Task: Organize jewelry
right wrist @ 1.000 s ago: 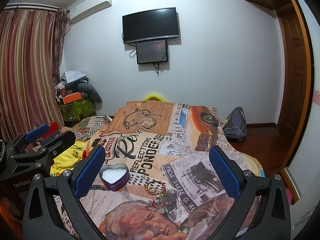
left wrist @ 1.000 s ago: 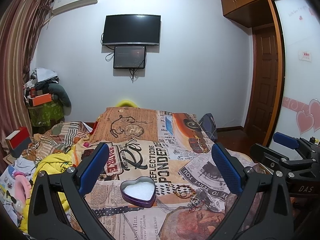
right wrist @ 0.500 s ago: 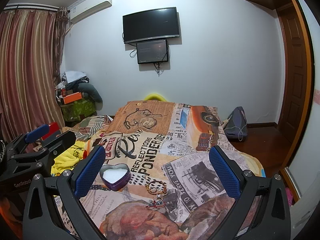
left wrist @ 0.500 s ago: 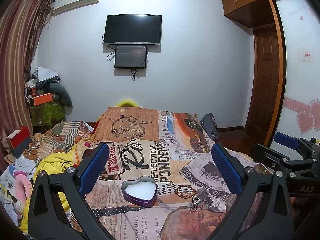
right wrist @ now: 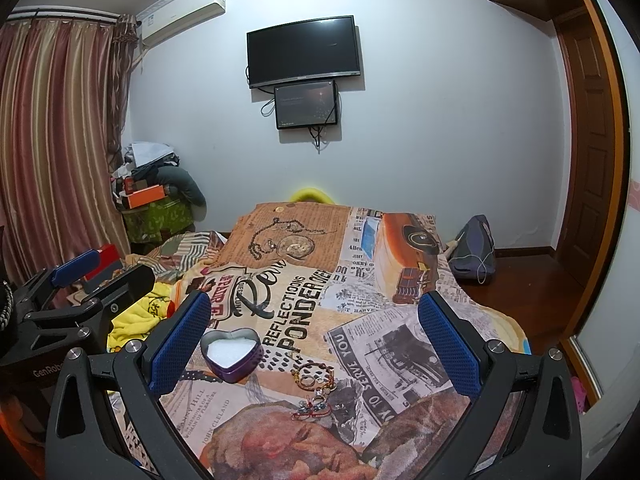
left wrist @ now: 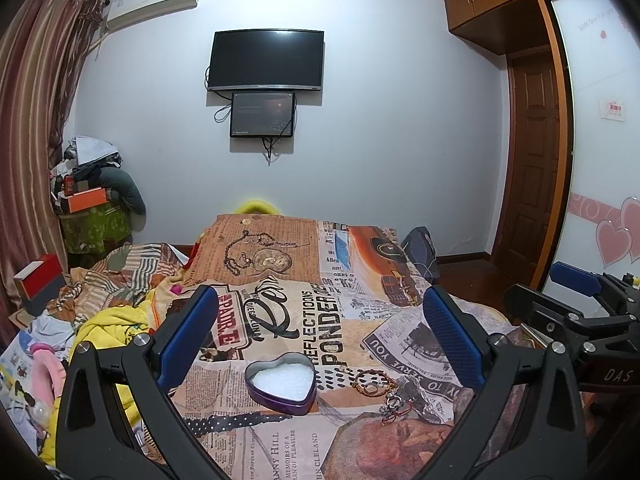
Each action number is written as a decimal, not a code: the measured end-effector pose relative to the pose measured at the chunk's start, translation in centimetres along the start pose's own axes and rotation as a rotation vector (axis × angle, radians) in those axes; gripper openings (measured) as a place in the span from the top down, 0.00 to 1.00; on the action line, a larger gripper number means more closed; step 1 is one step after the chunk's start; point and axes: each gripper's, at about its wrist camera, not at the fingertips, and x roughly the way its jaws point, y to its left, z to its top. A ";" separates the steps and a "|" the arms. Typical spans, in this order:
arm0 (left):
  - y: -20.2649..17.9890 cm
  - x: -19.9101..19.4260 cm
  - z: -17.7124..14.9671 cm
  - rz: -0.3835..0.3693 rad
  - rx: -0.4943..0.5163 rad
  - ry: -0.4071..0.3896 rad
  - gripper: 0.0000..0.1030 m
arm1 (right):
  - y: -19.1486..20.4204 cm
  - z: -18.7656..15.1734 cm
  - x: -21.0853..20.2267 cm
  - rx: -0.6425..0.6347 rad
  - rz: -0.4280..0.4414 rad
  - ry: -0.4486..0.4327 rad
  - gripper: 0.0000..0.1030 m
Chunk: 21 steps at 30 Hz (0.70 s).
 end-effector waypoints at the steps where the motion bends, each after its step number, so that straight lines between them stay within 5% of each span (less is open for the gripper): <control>1: 0.0 0.0 0.0 0.001 0.001 0.001 0.00 | 0.0 0.0 0.0 0.000 0.000 0.000 0.00; 21: 0.1 1.9 -0.3 -0.005 -0.002 0.024 0.00 | -0.6 -0.1 1.4 0.005 0.005 0.024 0.00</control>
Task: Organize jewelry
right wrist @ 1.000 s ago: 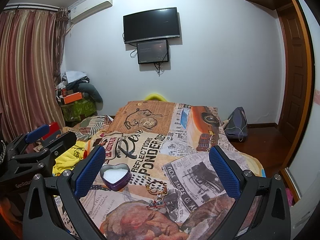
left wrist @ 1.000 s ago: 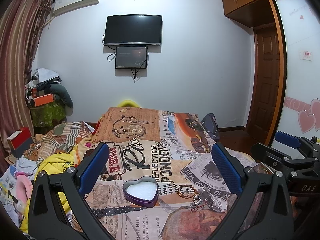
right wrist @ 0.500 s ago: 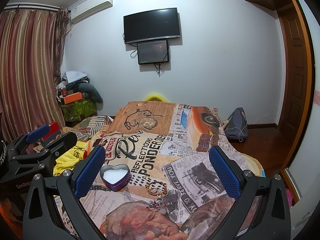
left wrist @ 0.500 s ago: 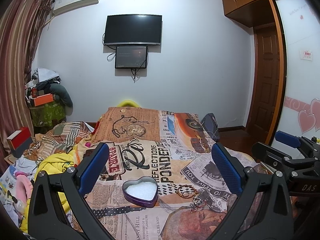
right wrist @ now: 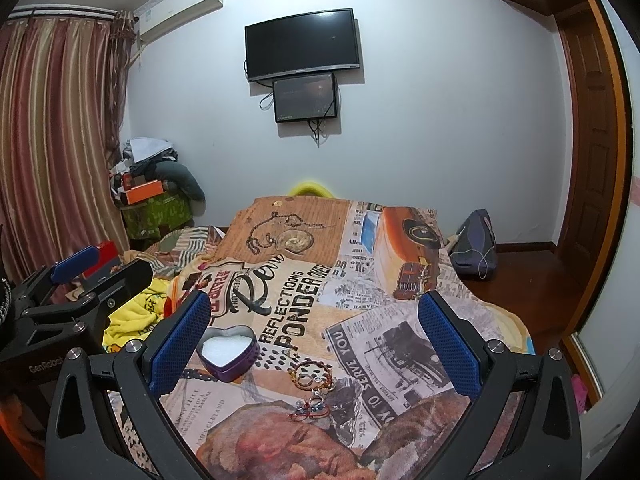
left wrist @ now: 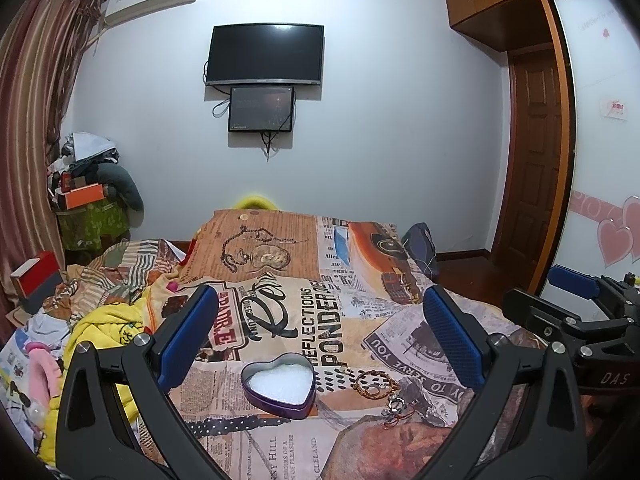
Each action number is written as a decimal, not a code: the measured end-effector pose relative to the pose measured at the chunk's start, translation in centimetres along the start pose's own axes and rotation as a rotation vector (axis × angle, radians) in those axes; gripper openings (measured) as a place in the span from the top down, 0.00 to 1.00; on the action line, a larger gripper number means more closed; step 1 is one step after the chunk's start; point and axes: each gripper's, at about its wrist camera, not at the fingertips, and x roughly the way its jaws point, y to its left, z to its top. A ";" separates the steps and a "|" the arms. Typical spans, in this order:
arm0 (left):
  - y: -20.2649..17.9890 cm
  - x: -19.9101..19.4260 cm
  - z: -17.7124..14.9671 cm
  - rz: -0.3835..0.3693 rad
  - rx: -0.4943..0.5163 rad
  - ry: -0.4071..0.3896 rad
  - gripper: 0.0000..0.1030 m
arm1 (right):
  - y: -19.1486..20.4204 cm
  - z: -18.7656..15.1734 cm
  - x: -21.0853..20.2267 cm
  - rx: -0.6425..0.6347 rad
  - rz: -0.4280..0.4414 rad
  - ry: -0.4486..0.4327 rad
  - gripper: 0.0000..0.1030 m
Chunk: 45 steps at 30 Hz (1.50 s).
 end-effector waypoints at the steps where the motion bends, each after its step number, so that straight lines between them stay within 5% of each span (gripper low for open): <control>1: 0.0 0.4 -0.1 0.000 -0.002 0.007 0.00 | -0.1 0.0 0.1 0.001 0.001 0.002 0.00; 14: 0.8 6.8 -3.1 0.020 -0.026 0.184 0.01 | -2.4 -2.4 4.8 0.025 -0.011 0.149 0.00; 21: 1.3 11.1 -6.5 0.015 -0.040 0.353 0.17 | -4.7 -4.5 8.0 0.053 -0.044 0.261 0.00; 28: 0.0 13.5 -9.0 -0.093 -0.036 0.463 0.33 | -6.3 -6.7 10.1 0.052 -0.055 0.352 0.02; 39: -3.3 15.7 -12.1 -0.269 -0.004 0.633 0.68 | -7.7 -9.5 11.8 0.075 0.053 0.471 0.43; 45: -4.2 16.9 -13.7 -0.312 -0.006 0.706 0.80 | -7.4 -10.1 12.0 0.078 0.106 0.491 0.47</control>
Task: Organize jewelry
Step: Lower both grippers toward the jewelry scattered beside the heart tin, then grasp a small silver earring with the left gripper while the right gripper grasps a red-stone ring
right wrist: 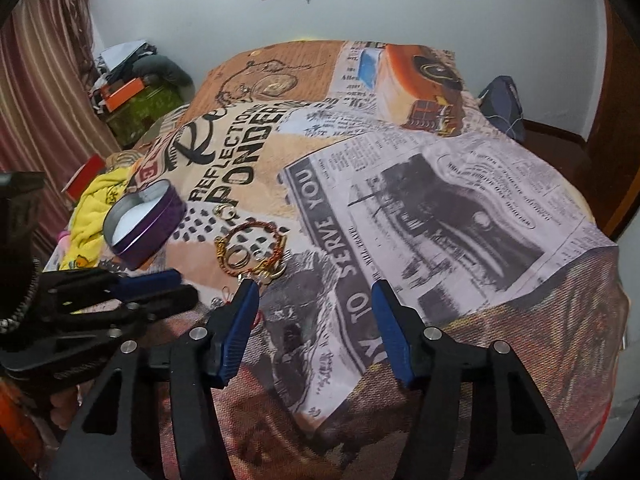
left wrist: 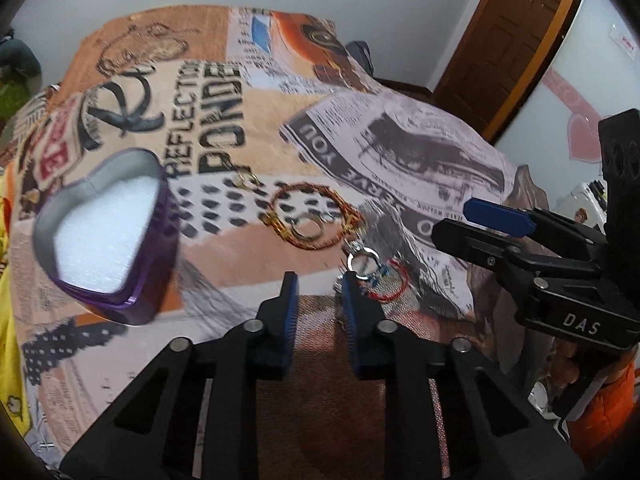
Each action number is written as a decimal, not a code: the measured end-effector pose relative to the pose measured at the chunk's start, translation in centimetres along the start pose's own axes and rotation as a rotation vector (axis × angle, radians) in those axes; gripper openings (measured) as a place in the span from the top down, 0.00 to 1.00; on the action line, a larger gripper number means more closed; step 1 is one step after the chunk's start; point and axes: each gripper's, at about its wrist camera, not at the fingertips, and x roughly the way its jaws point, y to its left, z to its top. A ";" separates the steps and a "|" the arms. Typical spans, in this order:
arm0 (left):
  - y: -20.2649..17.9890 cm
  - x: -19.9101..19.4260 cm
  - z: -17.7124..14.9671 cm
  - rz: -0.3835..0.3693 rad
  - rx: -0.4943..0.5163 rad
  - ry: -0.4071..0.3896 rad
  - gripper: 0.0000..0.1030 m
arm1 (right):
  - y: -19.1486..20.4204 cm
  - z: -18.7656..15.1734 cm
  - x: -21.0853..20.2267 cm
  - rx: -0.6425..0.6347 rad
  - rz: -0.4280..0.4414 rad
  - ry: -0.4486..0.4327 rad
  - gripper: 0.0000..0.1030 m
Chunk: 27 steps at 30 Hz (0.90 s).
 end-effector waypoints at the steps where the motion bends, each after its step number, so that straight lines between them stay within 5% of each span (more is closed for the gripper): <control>1: 0.0 0.3 -0.1 -0.006 -0.003 0.006 0.80 | 0.1 0.0 0.1 0.000 0.005 0.004 0.47; 11: -0.4 2.2 0.3 -0.076 -0.006 0.034 0.92 | 0.3 -0.1 1.3 0.019 0.057 0.041 0.48; 14: -0.2 1.8 0.3 -0.084 -0.011 0.027 0.92 | 0.2 -0.1 1.6 0.033 0.085 0.054 0.55; 27: 2.4 -1.8 1.2 0.001 -0.038 -0.088 0.93 | 2.2 0.5 4.6 0.012 0.173 0.127 0.74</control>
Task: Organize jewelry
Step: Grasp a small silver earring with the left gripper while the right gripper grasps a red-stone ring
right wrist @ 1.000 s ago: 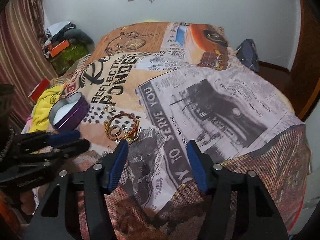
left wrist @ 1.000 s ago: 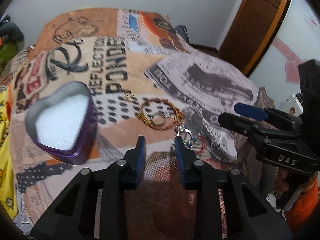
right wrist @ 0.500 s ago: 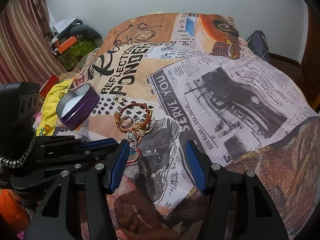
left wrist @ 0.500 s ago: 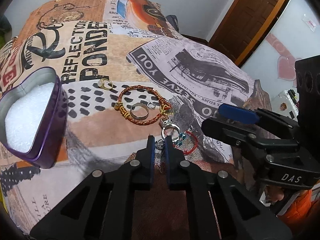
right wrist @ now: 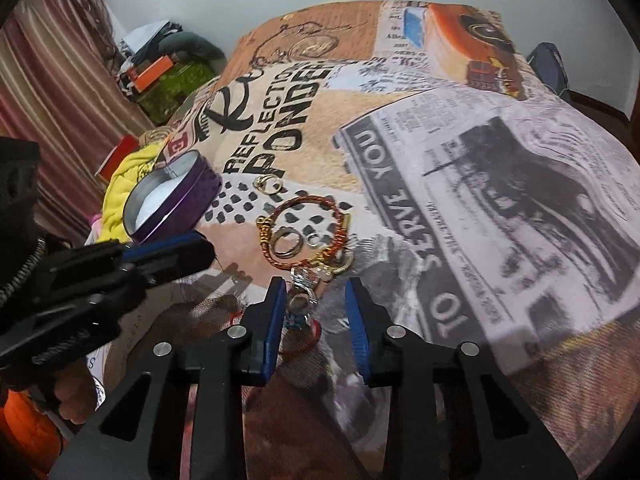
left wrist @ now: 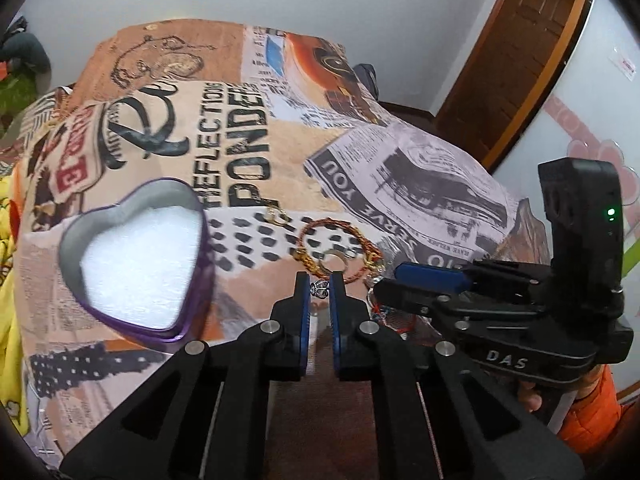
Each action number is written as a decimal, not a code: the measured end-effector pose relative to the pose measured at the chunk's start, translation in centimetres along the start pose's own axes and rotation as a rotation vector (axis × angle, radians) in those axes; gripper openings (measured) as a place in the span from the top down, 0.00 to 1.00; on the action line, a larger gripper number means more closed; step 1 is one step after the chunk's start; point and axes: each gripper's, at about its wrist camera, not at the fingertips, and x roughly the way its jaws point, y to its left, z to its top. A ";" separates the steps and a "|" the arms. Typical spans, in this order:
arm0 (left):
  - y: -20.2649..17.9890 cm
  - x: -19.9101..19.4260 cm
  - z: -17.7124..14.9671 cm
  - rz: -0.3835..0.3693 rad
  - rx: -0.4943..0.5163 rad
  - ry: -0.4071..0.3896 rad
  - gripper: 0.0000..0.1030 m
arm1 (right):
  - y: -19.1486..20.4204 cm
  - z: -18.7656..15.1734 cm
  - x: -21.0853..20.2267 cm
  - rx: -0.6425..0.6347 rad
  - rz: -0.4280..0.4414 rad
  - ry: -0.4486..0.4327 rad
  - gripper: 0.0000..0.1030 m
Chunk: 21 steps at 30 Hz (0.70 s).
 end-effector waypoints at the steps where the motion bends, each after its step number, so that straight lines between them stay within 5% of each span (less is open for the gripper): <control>1: 0.2 -0.1 0.0 0.003 -0.002 -0.003 0.92 | 0.2 0.1 0.2 -0.006 -0.001 0.004 0.74; 9: 0.5 -1.1 -0.1 0.019 -0.003 -0.035 0.92 | 0.2 0.7 1.1 -0.018 -0.019 0.020 0.87; 21: -0.1 -4.4 0.4 0.032 0.013 -0.113 0.92 | 0.6 0.7 -1.6 0.018 -0.026 -0.045 0.87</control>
